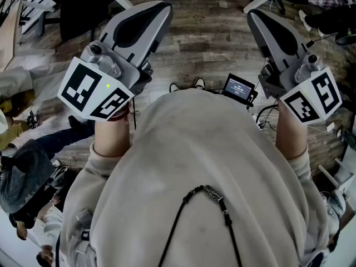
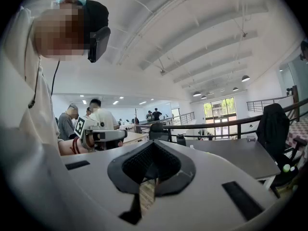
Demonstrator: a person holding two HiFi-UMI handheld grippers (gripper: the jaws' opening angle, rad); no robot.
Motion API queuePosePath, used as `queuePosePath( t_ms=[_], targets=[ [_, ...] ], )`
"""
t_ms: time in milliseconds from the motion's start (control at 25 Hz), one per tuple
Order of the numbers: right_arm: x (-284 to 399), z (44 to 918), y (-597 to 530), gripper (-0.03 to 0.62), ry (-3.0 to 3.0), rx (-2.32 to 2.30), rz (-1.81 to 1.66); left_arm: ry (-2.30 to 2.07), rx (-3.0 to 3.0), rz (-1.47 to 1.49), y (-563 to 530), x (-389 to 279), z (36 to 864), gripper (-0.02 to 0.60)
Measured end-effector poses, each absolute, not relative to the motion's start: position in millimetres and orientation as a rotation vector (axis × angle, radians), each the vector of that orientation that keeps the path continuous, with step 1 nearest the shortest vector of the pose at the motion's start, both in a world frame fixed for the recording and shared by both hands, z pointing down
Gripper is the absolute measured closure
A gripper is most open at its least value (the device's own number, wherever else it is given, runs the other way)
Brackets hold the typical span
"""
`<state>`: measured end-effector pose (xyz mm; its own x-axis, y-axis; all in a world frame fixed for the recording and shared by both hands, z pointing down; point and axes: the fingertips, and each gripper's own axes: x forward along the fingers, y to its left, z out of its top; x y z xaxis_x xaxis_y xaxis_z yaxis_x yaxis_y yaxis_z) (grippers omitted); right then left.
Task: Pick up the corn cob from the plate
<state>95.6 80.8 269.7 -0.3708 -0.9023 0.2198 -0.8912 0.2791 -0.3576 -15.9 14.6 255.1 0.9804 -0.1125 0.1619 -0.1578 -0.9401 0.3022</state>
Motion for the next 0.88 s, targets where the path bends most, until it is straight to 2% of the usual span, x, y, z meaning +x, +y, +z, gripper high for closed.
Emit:
queuePosePath(
  t_ms=[600, 880],
  targets=[
    [116, 256, 115, 0.582, 2.367, -1.701, -0.745, -0.297, 2.773, 0.146, 25, -16, 227, 0.580],
    [134, 312, 143, 0.582, 2.339, -1.655, -0.756, -0.275, 2.781, 0.234, 62, 2, 278, 0.580]
  ],
)
